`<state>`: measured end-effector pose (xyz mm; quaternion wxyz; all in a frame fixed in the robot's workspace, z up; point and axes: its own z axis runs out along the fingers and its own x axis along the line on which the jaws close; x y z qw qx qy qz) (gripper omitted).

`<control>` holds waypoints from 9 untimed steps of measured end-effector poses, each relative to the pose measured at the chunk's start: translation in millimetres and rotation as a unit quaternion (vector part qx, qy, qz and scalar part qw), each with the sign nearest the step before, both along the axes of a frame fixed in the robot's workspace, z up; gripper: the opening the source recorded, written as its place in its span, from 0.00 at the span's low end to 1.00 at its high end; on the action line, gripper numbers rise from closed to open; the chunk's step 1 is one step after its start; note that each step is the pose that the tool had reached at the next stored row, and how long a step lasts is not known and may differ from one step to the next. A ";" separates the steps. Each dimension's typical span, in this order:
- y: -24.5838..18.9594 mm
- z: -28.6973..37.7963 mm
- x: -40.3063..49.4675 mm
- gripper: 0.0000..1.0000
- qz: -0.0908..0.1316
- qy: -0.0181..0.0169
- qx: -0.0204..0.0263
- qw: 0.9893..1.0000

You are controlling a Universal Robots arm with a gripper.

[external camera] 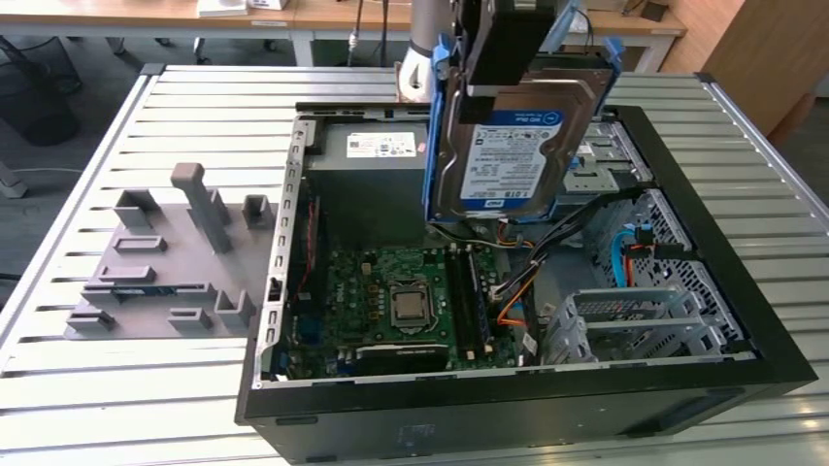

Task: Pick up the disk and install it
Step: 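Insert the disk into the insertion slot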

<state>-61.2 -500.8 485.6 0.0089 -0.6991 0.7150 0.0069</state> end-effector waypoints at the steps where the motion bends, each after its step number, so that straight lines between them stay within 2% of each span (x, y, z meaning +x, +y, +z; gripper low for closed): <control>1: -2.0 -0.7 0.0 0.36 0.000 0.000 0.000 1.000; 7: -17.0 -4.6 0.1 0.36 -0.002 0.000 0.000 1.000; 9: -19.6 -5.0 0.4 0.36 -0.002 0.000 0.000 1.000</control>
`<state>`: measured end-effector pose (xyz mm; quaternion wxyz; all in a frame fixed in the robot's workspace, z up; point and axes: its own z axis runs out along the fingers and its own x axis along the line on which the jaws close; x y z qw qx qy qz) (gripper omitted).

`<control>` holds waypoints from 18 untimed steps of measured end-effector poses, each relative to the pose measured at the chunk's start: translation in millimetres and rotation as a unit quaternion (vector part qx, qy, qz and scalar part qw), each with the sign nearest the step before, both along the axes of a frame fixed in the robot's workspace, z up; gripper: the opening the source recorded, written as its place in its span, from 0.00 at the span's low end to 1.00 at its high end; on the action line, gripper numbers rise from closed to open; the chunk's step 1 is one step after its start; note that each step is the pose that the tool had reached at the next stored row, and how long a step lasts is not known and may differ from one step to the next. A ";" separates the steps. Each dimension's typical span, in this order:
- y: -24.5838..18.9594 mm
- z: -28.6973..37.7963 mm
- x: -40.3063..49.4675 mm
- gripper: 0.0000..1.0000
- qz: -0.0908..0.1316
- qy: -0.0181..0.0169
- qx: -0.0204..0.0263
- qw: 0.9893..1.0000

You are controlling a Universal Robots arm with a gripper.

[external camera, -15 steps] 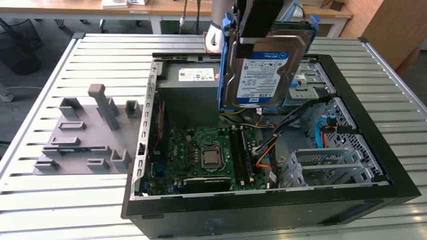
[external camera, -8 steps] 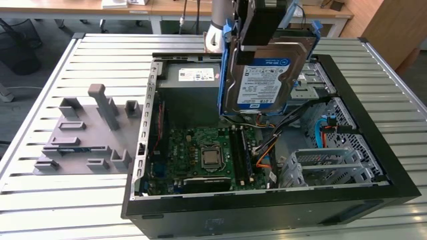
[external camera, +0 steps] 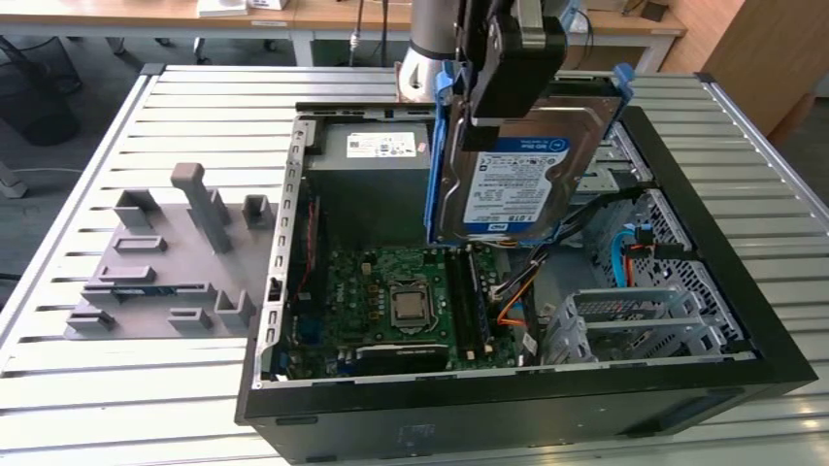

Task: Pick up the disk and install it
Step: 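Insert the disk into the insertion slot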

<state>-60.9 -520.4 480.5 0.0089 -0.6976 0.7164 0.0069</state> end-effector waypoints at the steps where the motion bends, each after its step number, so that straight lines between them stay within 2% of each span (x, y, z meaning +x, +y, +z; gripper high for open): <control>1: -0.4 -0.1 0.2 0.36 0.000 0.000 0.000 1.000; 3: -0.6 -0.5 1.6 0.36 0.000 0.000 0.000 1.000; 8: -0.7 -1.7 17.2 0.36 0.000 0.001 0.000 1.000; 11: -1.8 -3.1 20.8 0.36 -0.001 0.002 0.000 1.000; 18: -15.7 -6.5 21.0 0.36 -0.004 0.002 0.000 1.000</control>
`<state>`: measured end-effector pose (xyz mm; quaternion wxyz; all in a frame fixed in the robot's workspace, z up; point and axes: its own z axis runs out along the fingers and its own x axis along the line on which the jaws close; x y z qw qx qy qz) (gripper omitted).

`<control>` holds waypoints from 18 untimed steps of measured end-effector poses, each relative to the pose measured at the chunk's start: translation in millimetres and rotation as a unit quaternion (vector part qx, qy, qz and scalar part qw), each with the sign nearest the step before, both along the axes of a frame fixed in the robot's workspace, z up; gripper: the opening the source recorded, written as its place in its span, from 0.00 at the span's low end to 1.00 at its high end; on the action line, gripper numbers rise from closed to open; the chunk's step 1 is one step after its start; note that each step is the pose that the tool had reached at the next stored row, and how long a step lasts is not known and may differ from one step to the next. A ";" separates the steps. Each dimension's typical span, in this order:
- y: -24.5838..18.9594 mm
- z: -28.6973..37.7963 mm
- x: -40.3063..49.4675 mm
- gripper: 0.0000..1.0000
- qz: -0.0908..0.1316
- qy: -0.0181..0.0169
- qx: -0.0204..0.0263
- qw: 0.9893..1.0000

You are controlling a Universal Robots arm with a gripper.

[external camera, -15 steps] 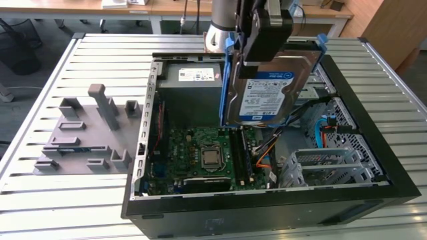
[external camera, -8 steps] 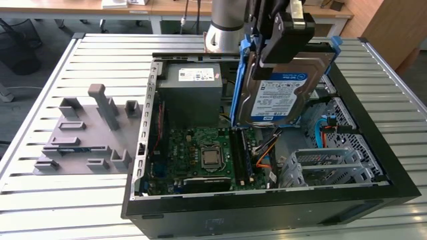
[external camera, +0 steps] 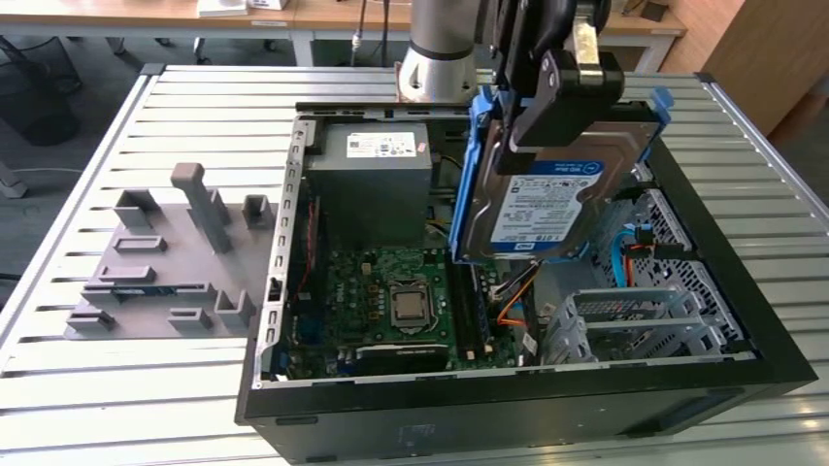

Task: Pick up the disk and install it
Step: 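Insert the disk into the insertion slot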

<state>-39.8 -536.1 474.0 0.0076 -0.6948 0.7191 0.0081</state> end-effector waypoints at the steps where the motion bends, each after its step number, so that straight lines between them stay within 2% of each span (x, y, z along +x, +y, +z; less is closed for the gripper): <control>1: -2.1 -0.3 0.0 0.36 0.000 0.000 0.000 1.000; 11: -25.0 -3.3 0.1 0.36 -0.002 0.000 0.000 1.000; 13: -27.1 -3.6 0.6 0.36 -0.002 0.000 -0.001 1.000; 18: -27.5 -4.6 5.9 0.36 -0.002 0.000 -0.001 1.000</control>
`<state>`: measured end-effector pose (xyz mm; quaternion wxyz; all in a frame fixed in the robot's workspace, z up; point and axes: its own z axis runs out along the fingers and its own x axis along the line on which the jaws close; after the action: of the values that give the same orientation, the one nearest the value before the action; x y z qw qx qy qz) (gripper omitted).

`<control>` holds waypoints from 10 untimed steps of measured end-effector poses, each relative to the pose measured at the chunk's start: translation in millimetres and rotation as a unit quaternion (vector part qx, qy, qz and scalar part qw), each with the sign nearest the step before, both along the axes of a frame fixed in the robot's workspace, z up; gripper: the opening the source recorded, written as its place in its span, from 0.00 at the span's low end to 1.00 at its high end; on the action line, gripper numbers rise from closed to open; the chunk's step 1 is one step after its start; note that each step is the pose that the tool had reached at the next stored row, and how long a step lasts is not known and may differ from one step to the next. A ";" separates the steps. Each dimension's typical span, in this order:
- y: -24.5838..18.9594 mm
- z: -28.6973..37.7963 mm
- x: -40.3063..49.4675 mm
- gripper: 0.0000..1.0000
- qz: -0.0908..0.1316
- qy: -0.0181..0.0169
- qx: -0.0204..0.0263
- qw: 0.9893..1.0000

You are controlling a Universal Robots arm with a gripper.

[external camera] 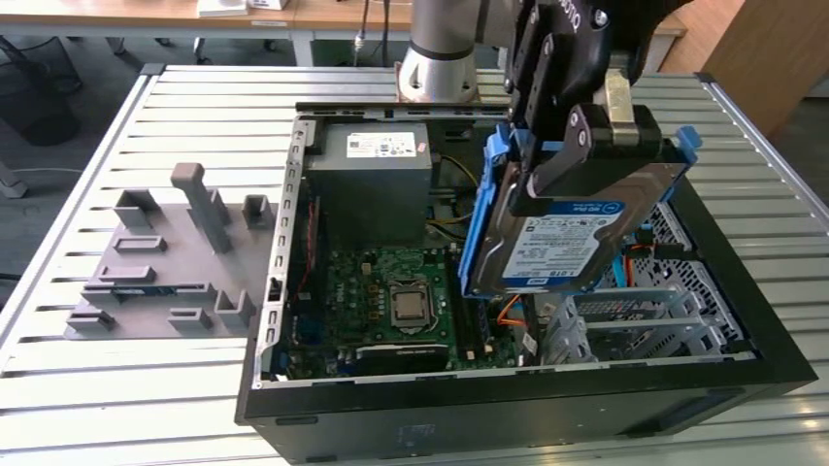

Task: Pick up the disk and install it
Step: 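Insert the disk into the insertion slot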

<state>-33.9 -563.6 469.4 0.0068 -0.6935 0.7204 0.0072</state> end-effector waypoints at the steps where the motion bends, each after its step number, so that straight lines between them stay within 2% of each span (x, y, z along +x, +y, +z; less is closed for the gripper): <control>1: 0.0 -0.3 2.9 0.36 0.000 0.000 0.000 1.000; 10: 0.0 -5.2 42.5 0.36 0.000 0.001 0.000 1.000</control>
<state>8.5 -563.5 464.2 0.0057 -0.6934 0.7204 0.0081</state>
